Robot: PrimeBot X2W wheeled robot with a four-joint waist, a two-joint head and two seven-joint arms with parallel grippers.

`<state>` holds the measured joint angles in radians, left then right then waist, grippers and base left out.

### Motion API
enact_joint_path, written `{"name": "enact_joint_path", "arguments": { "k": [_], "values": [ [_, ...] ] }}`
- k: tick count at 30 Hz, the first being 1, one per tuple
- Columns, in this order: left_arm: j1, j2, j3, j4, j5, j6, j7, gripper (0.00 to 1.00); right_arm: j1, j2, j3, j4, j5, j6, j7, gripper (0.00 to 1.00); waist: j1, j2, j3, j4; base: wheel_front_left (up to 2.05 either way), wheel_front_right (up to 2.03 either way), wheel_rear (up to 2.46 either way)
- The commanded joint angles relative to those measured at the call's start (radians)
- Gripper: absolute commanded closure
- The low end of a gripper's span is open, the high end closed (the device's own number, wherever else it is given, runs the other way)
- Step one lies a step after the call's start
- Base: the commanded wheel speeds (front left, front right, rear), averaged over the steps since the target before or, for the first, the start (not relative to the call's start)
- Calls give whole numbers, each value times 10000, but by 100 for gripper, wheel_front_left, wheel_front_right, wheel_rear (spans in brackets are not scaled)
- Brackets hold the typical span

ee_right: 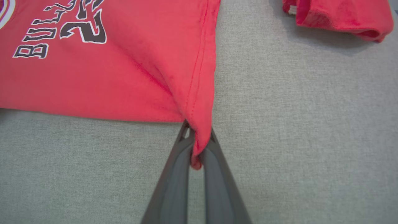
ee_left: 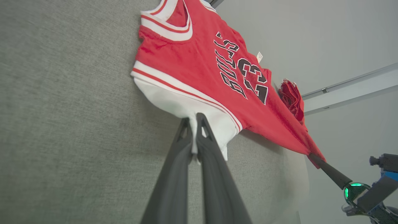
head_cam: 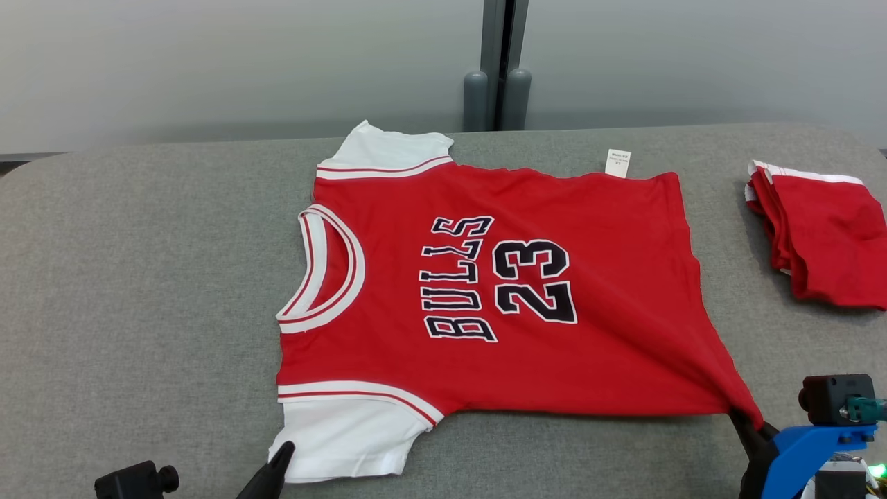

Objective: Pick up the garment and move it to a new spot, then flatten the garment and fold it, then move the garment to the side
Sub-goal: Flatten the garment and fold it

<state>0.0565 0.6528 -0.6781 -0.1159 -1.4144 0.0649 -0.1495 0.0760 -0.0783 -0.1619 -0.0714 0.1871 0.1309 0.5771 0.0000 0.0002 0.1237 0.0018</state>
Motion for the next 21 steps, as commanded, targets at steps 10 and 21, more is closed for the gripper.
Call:
{"name": "enact_joint_path", "arguments": {
  "k": [10, 21],
  "values": [
    [-205, 66, 294, -373, -98, 134, -148, 100, -194, 142, 7, -344, -679, -2, 463, 100, 0, -2, 269, -69, 0, 0, 0],
    [-2374, -641, 528, -266, 249, 139, 242, 100, -2386, -443, 623, 766, -701, -2, 211, 100, 0, -2, 785, 103, 0, 0, 0]
  ]
}}
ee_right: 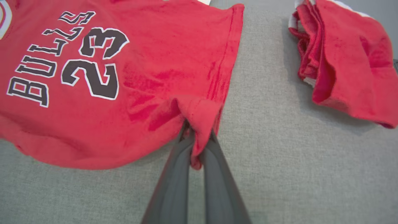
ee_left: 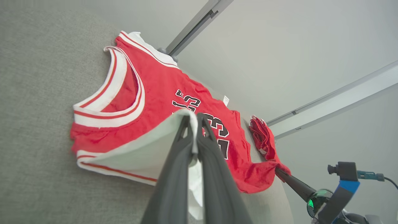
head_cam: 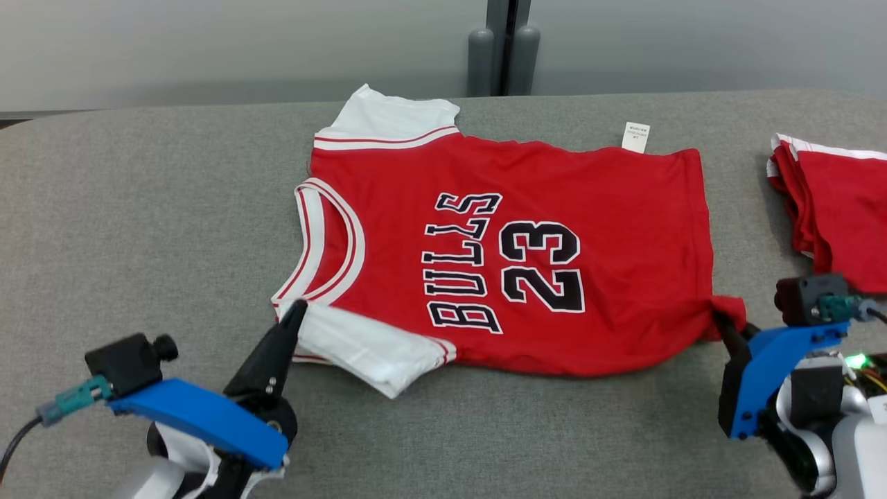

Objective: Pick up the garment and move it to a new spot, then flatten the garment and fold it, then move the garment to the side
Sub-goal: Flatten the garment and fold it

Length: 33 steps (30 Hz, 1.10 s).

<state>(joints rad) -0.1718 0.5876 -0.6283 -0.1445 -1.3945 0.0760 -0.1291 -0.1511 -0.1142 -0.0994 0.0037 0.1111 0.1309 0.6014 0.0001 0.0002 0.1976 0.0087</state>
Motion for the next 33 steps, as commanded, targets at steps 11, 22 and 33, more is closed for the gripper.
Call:
{"name": "enact_joint_path", "arguments": {
  "k": [11, 22, 33],
  "values": [
    [-2628, -1115, -159, 1913, 736, 409, 329, 100, -2040, -295, 132, 1260, 121, -2, -612, 100, -1, -2, 798, 139, 0, 0, 0],
    [-4321, -1850, -696, 4015, 1977, 386, -8, 100, -2427, 140, -258, 1916, -245, 0, -1398, 100, -1, -2, 1210, 31, 0, 0, 0],
    [-5660, -2301, -1009, 5664, 2694, 126, -169, 100, -2631, 263, -192, 2245, -440, 0, -1648, 100, -1, -2, 1510, -182, 0, 0, 0]
  ]
}}
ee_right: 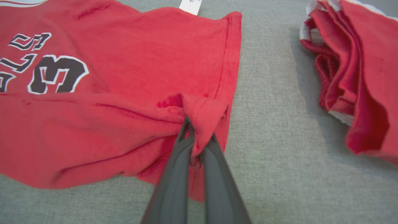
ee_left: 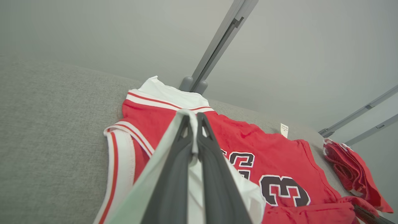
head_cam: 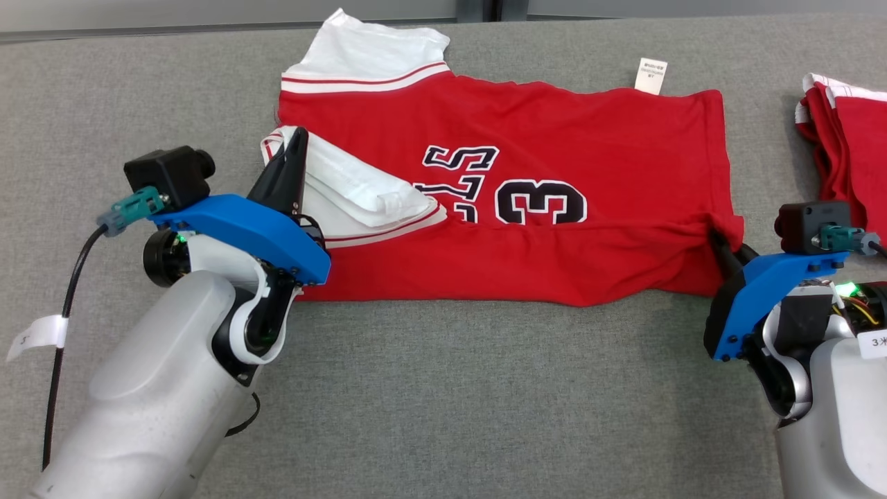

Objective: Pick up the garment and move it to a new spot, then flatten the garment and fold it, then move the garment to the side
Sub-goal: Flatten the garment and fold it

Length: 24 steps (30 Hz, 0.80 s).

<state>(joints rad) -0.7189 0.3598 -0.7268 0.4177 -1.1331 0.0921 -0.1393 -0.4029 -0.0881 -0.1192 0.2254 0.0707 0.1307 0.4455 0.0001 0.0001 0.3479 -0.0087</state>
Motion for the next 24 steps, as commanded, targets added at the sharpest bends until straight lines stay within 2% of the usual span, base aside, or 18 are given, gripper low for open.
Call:
{"name": "enact_joint_path", "arguments": {
  "k": [1, 2, 3, 4, 5, 9, 13, 17, 24],
  "values": [
    [-282, -57, -101, 159, 139, -112, -47, 100, -127, 4, 43, 41, -43, 2, -118, 84, -1, -1, 22, -24, 0, 0, 0],
    [-300, -91, -155, 301, 156, -153, 17, 100, -145, 14, 81, 56, -29, 2, -195, 0, -1, -1, 33, -42, 0, 0, 0],
    [-346, -98, -203, 420, 235, -207, -18, 100, -162, 29, 90, 94, -7, 2, -244, 0, -1, -1, 40, -60, 0, 0, 0],
    [-419, -110, -209, 558, 304, -219, -109, 52, -175, 51, 114, 129, 48, 2, -275, 0, -1, -1, 43, -73, 0, 0, 0],
    [-472, -112, -227, 681, 386, -209, -213, 0, -197, 73, 115, 140, 84, 2, -351, 0, -1, -1, 38, -82, 0, 0, 0],
    [-392, -219, -203, 1057, 804, -227, -853, 0, -167, 125, 111, 54, 190, 2, -716, 0, -1, -1, -108, -79, 0, 0, 0],
    [94, -54, -52, 1114, 1401, -78, -1203, 0, 202, 216, -130, -355, 267, 2, -1070, 0, -1, -1, -333, -63, 0, 0, 0],
    [899, 270, -124, 905, 2199, 356, -1257, 0, 749, 278, -295, -957, 140, 2, -1173, 0, -1, -1, -545, -78, 0, 0, 0],
    [2186, 526, -171, 650, 2750, 939, -1260, 0, 1547, 358, -110, -1370, 278, 2, -1140, 0, -1, -1, -633, -117, 0, 0, 0]
  ]
}}
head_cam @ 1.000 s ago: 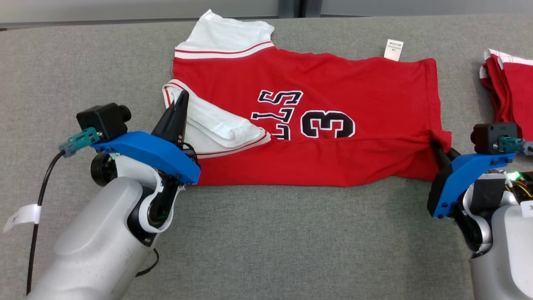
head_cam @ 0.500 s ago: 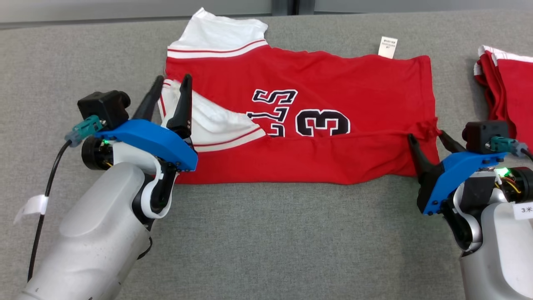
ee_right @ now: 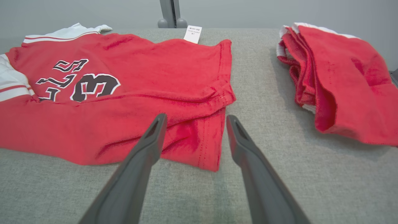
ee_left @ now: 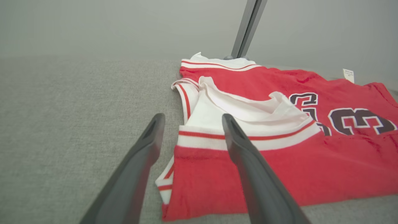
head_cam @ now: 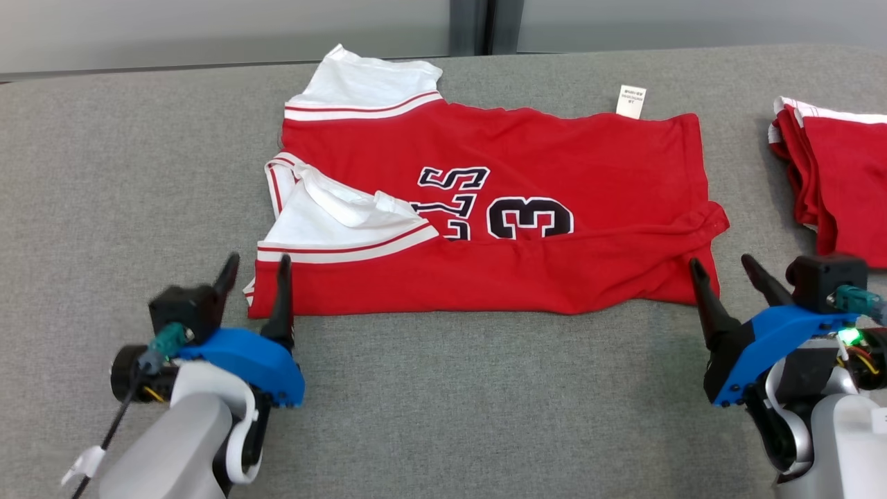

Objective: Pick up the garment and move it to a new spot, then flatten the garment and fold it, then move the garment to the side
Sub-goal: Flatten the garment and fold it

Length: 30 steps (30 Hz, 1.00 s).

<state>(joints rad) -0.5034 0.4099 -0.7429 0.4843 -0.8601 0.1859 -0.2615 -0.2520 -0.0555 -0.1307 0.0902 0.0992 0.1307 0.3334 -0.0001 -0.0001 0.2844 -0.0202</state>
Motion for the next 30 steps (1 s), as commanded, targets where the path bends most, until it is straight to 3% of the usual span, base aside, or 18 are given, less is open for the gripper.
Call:
{"name": "enact_joint_path", "arguments": {
  "k": [1, 13, 22, 23, 24, 25, 26, 27, 30],
  "values": [
    [122, 26, -48, 6, 67, 47, -39, 0, 89, 22, 19, 66, -10, 2, -47, 0, 1, 1, 9, -11, 0, 0, 0],
    [-90, -137, -504, 537, 342, 215, 462, 0, -1130, 39, -247, 2241, -129, 2, -194, 0, 1, 1, 429, 99, 0, 0, 0],
    [-500, -259, -775, 1204, 390, 359, 1252, 0, -1695, 38, -369, 3209, -400, 2, 63, 0, 1, 1, 669, 141, 0, 0, 0],
    [-486, -260, -828, 1266, 347, 327, 1414, 8, -1676, 39, -351, 3301, -416, 2, 150, 0, 1, 1, 688, 119, 0, 0, 0],
    [-475, -269, -882, 1308, 309, 266, 1564, 34, -1654, 42, -332, 3370, -416, 2, 169, 0, 1, 1, 702, 103, 0, 0, 0],
    [-446, -280, -924, 1349, 266, 250, 1703, 68, -1636, 42, -337, 3428, -370, 2, 223, 7, 1, 1, 715, 87, 0, 0, 0],
    [-407, -278, -978, 1375, 221, 186, 1820, 100, -1635, 42, -345, 3477, -359, 2, 243, 52, 1, 1, 729, 72, 0, 0, 0],
    [-367, -275, -1028, 1375, 193, 127, 1916, 100, -1636, 42, -312, 3515, -339, 2, 257, 96, 1, 1, 739, 62, 0, 0, 0],
    [-316, -227, -1034, 1357, 126, 73, 1970, 100, -1598, 49, -241, 3524, -440, 2, 194, 100, 1, 1, 736, 56, 0, 0, 0]
  ]
}}
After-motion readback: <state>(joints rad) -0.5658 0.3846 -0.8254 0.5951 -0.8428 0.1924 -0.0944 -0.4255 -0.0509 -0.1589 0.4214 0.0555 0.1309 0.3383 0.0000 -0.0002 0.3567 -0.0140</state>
